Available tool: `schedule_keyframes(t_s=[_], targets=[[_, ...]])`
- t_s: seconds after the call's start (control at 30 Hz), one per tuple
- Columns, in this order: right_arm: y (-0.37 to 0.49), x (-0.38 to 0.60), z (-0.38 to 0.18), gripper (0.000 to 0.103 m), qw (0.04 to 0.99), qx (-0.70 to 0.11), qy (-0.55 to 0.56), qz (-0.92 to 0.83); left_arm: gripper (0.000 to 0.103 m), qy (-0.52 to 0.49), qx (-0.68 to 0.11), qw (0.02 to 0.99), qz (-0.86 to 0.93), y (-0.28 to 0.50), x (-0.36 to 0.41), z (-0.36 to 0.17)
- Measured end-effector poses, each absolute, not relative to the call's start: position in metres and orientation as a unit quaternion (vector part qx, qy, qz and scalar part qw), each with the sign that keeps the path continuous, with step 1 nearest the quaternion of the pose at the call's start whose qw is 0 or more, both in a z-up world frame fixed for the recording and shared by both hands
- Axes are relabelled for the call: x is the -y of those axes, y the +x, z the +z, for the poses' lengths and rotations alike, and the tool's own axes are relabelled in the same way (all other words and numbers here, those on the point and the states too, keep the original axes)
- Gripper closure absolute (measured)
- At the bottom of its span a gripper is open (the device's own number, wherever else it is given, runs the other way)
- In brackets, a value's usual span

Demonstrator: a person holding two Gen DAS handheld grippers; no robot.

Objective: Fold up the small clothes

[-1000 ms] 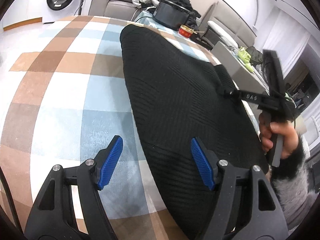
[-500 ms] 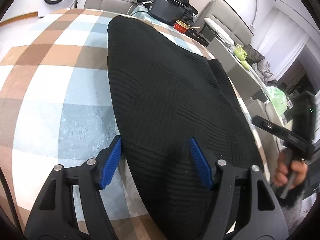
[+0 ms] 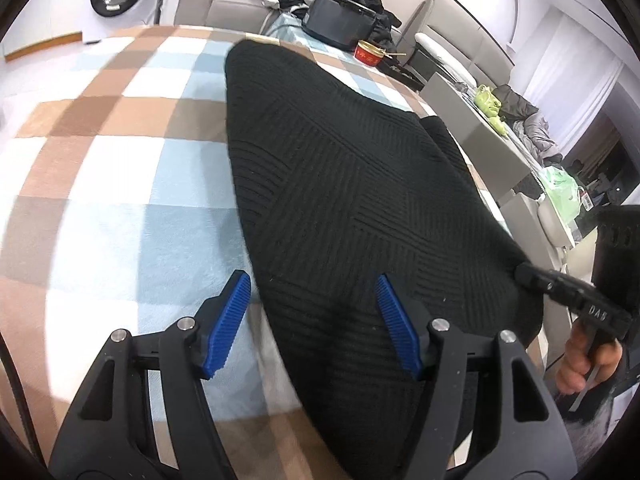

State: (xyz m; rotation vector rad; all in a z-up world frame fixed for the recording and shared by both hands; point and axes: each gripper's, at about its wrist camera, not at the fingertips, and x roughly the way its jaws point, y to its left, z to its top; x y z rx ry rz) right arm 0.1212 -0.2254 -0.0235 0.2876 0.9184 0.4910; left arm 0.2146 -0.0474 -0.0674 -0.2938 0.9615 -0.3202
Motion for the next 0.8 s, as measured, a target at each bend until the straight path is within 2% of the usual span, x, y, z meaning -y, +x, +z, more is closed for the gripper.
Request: schedule_keyframes(t_s=[0.13,0.3,0.37,0.5,0.63,0.7,0.73,0.77,0.8], targets=[[0.126,0.228,-0.046,0.097,0.855,-0.479,0.103,0.169,0.040,-0.128,-0.443,0.873,-0.160,0.198,0.051,-0.054],[0.114,0.231,-0.033,0.080,0.858,-0.455,0.128,0.202,0.040,-0.073,-0.429,0.871,-0.227,0.166,0.085,-0.042],[0.108,0.234,-0.034,0.067,0.855,-0.451,0.137,0.218,0.040,-0.046,-0.429,0.866,-0.252,0.156,0.101,-0.045],[0.092,0.241,-0.049,0.062,0.827,-0.462,0.178,0.267,0.040,-0.016,-0.459,0.847,-0.266,0.140,0.115,-0.064],[0.079,0.247,-0.052,0.063,0.821,-0.448,0.199,0.293,0.040,-0.015,-0.460,0.845,-0.271,0.129,0.109,-0.068],[0.075,0.240,-0.049,0.075,0.834,-0.441,0.165,0.288,0.040,-0.017,-0.462,0.844,-0.273,0.126,0.105,-0.068],[0.075,0.237,-0.047,0.088,0.838,-0.438,0.152,0.289,0.040,-0.018,-0.462,0.844,-0.273,0.126,0.104,-0.069],[0.074,0.233,-0.045,0.095,0.843,-0.432,0.139,0.289,0.040,-0.017,-0.461,0.844,-0.273,0.124,0.104,-0.068],[0.072,0.231,-0.038,0.096,0.848,-0.423,0.129,0.291,0.040,-0.015,-0.461,0.844,-0.273,0.124,0.102,-0.070]])
